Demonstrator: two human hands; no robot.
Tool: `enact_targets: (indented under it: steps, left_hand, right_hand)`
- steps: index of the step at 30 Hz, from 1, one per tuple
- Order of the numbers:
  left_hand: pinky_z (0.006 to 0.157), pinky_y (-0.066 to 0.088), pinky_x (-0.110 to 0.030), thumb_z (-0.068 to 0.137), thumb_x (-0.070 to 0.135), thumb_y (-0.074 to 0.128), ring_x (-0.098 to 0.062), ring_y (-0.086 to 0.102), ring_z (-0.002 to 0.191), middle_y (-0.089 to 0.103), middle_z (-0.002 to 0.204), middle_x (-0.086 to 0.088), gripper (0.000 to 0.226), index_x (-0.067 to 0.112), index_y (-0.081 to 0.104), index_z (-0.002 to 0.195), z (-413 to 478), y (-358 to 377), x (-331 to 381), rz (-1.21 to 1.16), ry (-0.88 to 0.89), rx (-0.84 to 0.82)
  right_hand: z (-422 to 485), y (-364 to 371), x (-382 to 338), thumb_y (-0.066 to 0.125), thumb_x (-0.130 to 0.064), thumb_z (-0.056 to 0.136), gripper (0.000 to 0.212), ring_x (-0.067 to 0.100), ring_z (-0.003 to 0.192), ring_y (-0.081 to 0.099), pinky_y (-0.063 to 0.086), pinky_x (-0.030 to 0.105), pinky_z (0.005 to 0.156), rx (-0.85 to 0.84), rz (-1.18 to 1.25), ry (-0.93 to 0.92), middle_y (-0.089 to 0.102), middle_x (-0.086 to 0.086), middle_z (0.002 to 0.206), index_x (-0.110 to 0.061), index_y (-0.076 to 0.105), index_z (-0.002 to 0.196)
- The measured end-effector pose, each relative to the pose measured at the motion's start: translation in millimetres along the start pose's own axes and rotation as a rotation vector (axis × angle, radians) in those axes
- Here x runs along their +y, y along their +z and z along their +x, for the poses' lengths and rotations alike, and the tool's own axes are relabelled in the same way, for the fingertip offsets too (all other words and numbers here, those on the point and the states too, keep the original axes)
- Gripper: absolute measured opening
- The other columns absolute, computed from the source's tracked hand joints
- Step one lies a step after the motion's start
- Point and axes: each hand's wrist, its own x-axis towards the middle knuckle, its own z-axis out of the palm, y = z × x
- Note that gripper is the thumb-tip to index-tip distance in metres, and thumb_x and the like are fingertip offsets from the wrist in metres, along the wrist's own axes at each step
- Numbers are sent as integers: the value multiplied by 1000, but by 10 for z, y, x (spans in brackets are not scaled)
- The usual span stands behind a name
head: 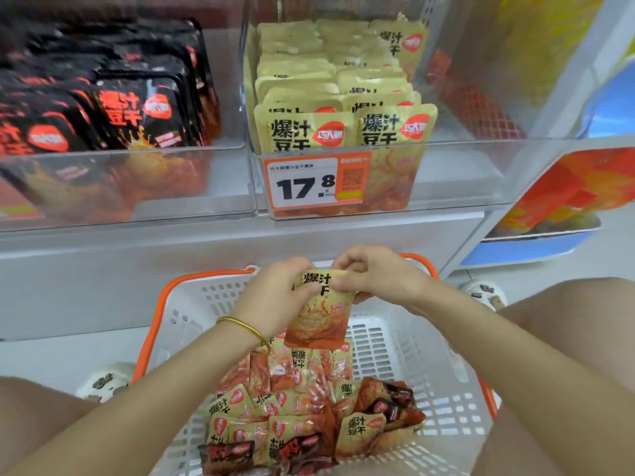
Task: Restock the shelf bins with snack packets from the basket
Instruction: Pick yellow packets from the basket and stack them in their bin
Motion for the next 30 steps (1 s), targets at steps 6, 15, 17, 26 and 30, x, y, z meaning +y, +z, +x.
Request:
enact_targets:
  steps: [6, 15, 17, 26, 30]
  left_hand:
    - [72, 53, -46, 86, 18, 64, -20, 64, 77, 66, 80, 2, 9, 25, 60, 87, -33, -161, 273, -322, 41, 147]
    - [84, 39, -29, 88, 22, 54, -18, 54, 96, 64, 105, 1, 25, 12, 60, 111, 155, -922, 1155, 153, 577, 614]
    - [96, 33, -31, 91, 27, 50, -22, 51, 112, 61, 119, -5, 32, 12, 59, 118, 408, -1069, 1298, 320, 546, 538]
    - [117, 12, -39, 98, 49, 16, -20, 11, 145, 14, 158, -5, 56, 25, 24, 148, 1097, -1021, 1393, 623, 163, 132]
    - [118, 10, -38, 97, 51, 13, -18, 11, 145, 12, 158, -4, 57, 27, 27, 147, 1125, -1020, 1375, 634, 161, 107]
  right_hand:
    - [-224, -162, -60, 69, -4, 81, 22, 16, 85, 68, 53, 41, 86, -56, 177, -6, 72, 5, 95, -18, 66, 98]
    - [-962, -1242, -646, 73, -23, 48, 35, 10, 57, 68, 54, 23, 49, 274, 555, -210, 72, 0, 69, -13, 68, 81]
    - [-905, -1494, -761, 74, -15, 59, 29, 7, 56, 67, 55, 24, 50, 445, 561, -249, 71, -4, 65, -15, 63, 86]
    - [707, -2137, -1100, 73, -12, 79, 49, 27, 115, 58, 48, 38, 97, 736, -66, -74, 60, 12, 125, -7, 56, 125]
    - [1245, -2265, -1013, 80, -34, 72, 56, 24, 105, 63, 51, 33, 91, 772, -283, 103, 63, 7, 115, -14, 58, 119]
